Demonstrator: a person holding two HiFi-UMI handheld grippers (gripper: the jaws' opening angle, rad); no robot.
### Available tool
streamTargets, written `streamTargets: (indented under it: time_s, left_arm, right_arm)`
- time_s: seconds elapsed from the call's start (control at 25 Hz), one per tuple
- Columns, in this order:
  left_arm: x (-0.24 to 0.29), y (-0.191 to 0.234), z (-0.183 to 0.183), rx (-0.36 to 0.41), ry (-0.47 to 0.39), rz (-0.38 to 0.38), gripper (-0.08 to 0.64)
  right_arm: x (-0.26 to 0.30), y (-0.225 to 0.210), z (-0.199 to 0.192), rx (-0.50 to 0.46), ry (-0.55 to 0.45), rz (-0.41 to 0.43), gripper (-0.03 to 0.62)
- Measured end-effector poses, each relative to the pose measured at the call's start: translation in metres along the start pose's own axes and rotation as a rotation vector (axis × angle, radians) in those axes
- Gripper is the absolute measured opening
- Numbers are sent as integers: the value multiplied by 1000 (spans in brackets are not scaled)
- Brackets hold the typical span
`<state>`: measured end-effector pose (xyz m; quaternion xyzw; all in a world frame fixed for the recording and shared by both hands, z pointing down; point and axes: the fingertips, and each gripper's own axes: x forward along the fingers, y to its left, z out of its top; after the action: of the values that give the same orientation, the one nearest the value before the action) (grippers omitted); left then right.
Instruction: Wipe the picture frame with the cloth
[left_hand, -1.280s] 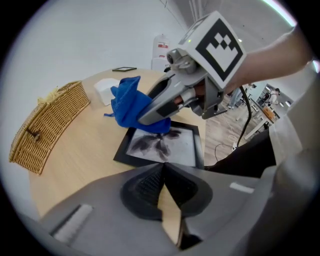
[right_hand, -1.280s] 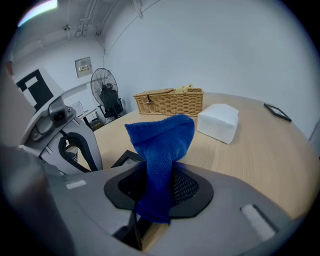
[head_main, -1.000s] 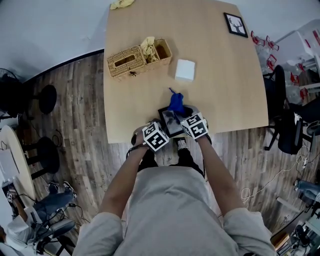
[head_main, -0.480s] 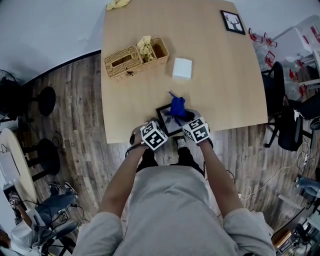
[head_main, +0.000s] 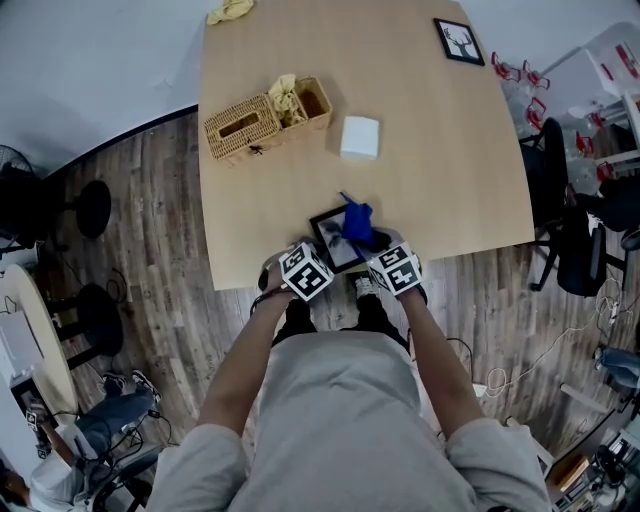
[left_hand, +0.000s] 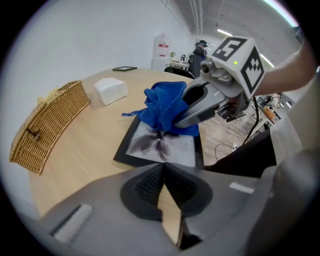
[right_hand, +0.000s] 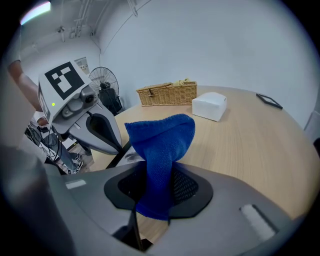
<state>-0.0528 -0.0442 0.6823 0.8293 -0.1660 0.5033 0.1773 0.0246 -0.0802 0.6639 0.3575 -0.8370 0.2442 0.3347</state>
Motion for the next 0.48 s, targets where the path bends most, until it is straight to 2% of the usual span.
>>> streamTargets:
  time_s: [0.48]
  left_arm:
    - [0,0,0,12,-2,16,54]
  right_arm:
    - [-14,7,-18,39,-17,8,112]
